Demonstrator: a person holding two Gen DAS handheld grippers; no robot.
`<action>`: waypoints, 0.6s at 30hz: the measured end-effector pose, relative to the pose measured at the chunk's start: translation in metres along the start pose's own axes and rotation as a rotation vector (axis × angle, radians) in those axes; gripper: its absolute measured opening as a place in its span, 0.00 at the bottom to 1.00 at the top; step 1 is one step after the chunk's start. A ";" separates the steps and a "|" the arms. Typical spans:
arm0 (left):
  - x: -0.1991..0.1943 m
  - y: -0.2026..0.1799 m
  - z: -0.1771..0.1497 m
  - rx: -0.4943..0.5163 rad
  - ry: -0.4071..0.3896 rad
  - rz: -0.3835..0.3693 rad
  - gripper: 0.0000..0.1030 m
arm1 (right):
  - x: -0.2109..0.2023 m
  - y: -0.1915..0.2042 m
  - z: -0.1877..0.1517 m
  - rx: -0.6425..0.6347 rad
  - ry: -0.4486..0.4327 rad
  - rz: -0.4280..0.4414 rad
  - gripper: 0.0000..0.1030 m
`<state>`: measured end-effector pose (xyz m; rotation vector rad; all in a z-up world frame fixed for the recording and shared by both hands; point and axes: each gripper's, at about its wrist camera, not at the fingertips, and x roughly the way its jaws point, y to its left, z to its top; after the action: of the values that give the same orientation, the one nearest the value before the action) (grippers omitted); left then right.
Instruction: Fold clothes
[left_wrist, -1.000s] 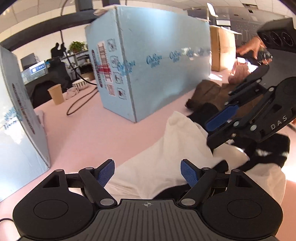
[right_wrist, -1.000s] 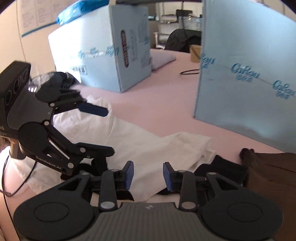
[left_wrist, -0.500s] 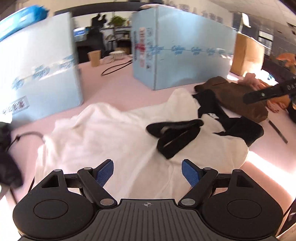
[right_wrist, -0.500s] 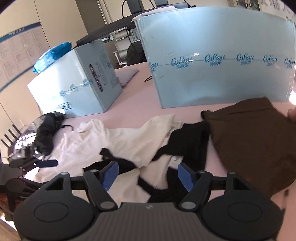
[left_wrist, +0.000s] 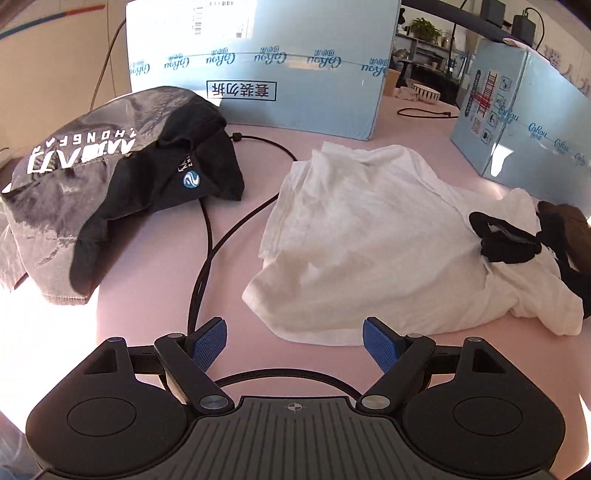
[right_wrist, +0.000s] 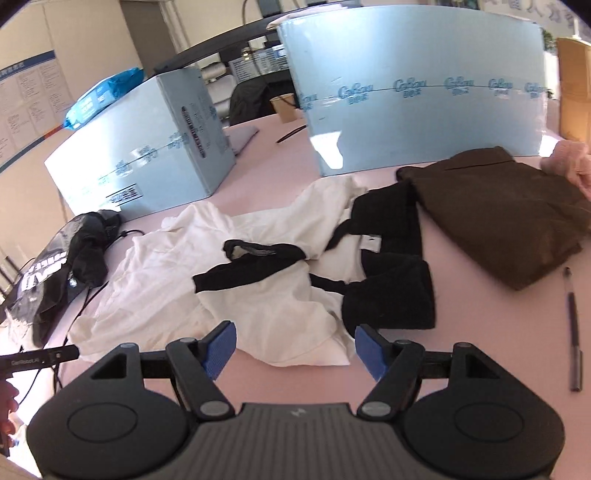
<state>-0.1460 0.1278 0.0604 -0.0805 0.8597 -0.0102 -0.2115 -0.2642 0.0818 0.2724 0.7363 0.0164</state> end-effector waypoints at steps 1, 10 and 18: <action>0.002 0.000 0.001 0.007 0.002 0.006 0.80 | -0.004 -0.001 -0.004 0.025 -0.014 -0.016 0.71; 0.033 -0.009 -0.003 -0.031 0.031 -0.028 0.80 | 0.008 -0.051 -0.022 0.342 -0.019 -0.101 0.70; 0.041 -0.016 -0.004 -0.013 0.005 0.010 0.79 | 0.057 -0.064 0.001 0.456 0.002 -0.067 0.43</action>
<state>-0.1222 0.1103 0.0282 -0.0888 0.8648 0.0045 -0.1732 -0.3202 0.0285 0.6826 0.7459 -0.2168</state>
